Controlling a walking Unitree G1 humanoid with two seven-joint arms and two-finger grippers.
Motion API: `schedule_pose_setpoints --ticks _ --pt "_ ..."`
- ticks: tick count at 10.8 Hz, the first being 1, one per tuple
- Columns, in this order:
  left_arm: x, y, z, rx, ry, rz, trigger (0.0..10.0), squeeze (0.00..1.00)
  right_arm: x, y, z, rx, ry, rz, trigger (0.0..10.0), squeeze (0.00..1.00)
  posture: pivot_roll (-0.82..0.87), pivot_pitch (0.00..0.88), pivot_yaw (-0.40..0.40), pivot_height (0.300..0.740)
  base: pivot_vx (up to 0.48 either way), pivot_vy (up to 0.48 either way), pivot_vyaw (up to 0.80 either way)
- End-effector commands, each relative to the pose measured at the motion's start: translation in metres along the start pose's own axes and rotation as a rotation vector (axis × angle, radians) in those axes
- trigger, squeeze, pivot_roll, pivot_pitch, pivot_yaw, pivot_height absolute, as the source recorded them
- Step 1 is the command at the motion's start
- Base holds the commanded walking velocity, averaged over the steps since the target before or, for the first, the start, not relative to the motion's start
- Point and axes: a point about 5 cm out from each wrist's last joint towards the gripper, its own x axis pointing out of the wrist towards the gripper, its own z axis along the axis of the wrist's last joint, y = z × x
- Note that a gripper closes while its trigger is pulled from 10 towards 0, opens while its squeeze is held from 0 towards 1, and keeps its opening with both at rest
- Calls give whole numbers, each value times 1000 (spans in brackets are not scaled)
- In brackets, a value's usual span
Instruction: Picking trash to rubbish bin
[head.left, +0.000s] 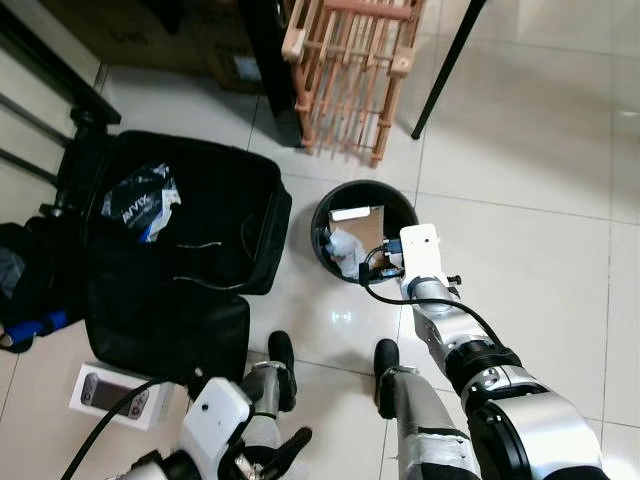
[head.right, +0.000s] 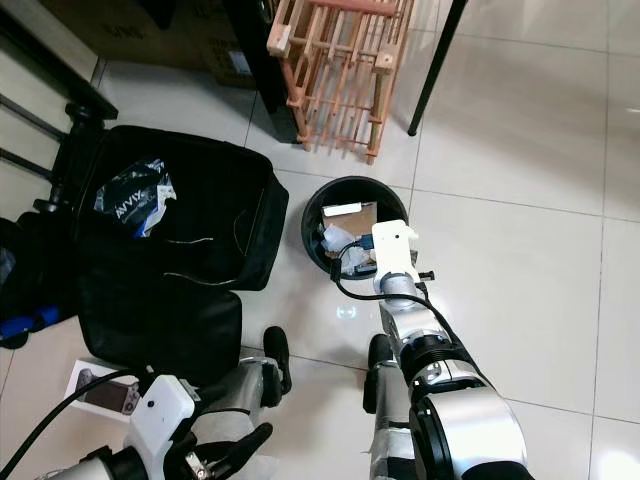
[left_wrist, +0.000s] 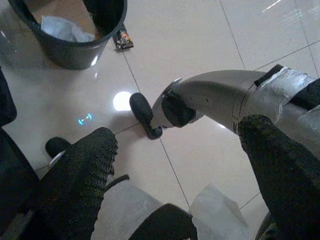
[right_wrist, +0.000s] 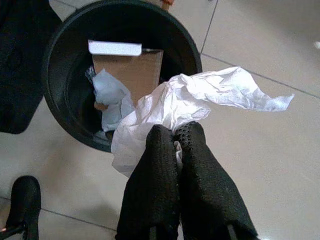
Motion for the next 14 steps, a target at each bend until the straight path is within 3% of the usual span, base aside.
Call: schedule_pose_setpoints --ticks 1,3,6,9,10,11,14 --pt "-7 -4 -8 -27 44 9 10000 0 -4 7 -19 3 65 10 10000 0 325 650 103 740 0 0 0" --pt "-12 -6 -9 -31 58 14 10000 0 -5 10 -20 18 55 4 10000 0 336 658 108 740 0 0 0" --pt "-16 -7 -10 -35 78 21 10000 0 -1 8 4 45 -46 -11 10000 0 360 666 116 740 0 0 0" --pt "-23 -8 -12 -36 97 35 10000 0 2 5 15 40 -76 -25 10000 0 381 679 122 740 0 0 0" --pt "-25 -9 -13 -41 103 38 10000 0 2 5 16 39 -80 -26 10000 263 390 687 124 740 0 0 0" --pt "-27 -10 -13 -45 109 40 10000 0 2 6 17 40 -82 -28 10000 1000 392 692 125 740 0 0 0" --pt "-31 -13 -14 -52 120 38 10000 0 0 6 9 40 -72 -33 10000 1000 390 706 129 740 0 0 0"
